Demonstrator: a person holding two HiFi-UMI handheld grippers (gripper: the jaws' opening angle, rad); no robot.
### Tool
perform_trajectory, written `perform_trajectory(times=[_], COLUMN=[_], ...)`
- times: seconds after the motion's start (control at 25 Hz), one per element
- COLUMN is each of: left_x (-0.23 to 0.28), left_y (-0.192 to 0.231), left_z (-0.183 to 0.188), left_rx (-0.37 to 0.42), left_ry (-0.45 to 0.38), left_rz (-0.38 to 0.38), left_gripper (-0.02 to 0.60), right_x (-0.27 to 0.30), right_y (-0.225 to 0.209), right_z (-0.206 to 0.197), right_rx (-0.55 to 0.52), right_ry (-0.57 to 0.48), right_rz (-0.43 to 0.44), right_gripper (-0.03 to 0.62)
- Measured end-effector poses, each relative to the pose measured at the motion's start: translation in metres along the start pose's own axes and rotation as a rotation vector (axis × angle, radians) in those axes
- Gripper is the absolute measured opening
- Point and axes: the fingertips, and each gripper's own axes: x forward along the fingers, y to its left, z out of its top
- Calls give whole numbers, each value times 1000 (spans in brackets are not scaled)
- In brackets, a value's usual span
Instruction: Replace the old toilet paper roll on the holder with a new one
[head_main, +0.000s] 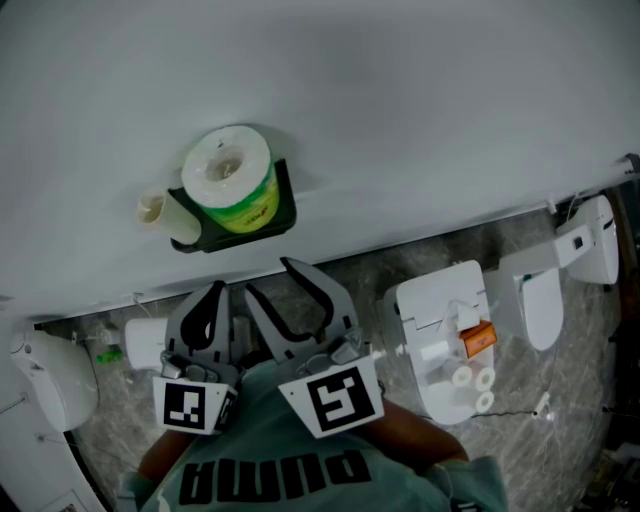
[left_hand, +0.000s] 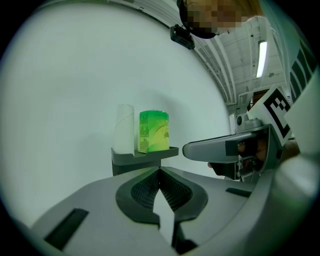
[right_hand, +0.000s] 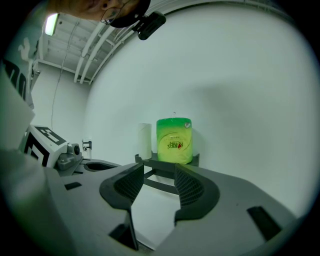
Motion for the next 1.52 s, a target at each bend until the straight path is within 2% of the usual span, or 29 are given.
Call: perform_trajectory(times=[0.44, 0.6, 0.8, 1.12, 1.24, 1.32, 1.52], left_x=[6, 6, 5, 6, 6, 7, 6], left_y=[-1, 1, 7, 17, 22, 25, 32], left_z=[1, 3, -4, 8, 6, 10, 8], left_rx=[-23, -22, 1, -15, -5, -14, -13], left_ry=[-15, -20, 20, -26, -11, -35, -18], left_rz=[-3, 3, 5, 26, 29, 38, 47], left_gripper=[5, 5, 5, 5, 5, 5, 5], right_x=[1, 5, 14, 28, 32, 35, 40], right_y=[-10, -15, -20, -31, -35, -37, -41], right_z=[3, 12, 21, 43, 52, 56, 66], right_rx=[-5, -6, -9, 13, 27, 30, 37], right_ry=[-6, -35, -58, -131, -153, -159, -178], right_rz=[-19, -28, -34, -59, -62, -57, -56], right_gripper=[190, 190, 190, 192, 193, 254, 304])
